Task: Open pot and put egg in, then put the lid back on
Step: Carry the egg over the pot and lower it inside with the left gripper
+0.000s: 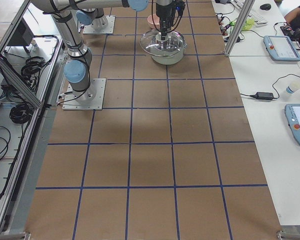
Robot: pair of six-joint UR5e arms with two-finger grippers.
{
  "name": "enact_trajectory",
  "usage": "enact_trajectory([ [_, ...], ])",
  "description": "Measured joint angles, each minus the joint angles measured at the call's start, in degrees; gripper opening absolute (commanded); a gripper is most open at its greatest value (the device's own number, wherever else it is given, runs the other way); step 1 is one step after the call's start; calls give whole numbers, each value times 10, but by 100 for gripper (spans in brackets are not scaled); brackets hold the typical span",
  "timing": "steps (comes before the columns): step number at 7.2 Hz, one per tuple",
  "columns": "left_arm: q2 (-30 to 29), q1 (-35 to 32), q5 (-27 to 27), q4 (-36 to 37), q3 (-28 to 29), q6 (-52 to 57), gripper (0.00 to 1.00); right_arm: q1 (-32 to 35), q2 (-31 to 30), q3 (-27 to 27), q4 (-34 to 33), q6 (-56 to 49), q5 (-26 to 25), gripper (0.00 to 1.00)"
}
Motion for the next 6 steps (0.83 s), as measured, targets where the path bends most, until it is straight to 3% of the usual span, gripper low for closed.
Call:
enact_trajectory([
  [1, 0, -2, 0, 1, -7, -2, 37, 0, 0, 1, 0, 0, 4, 13],
  [2, 0, -2, -2, 1, -10, -3, 59, 0, 0, 1, 0, 0, 6, 13],
  [5, 3, -1, -5, 1, -7, 5, 84, 0, 0, 2, 0, 0, 6, 14],
  [6, 10, 9, -14, -2, 3, 8, 86, 0, 0, 2, 0, 0, 7, 14],
])
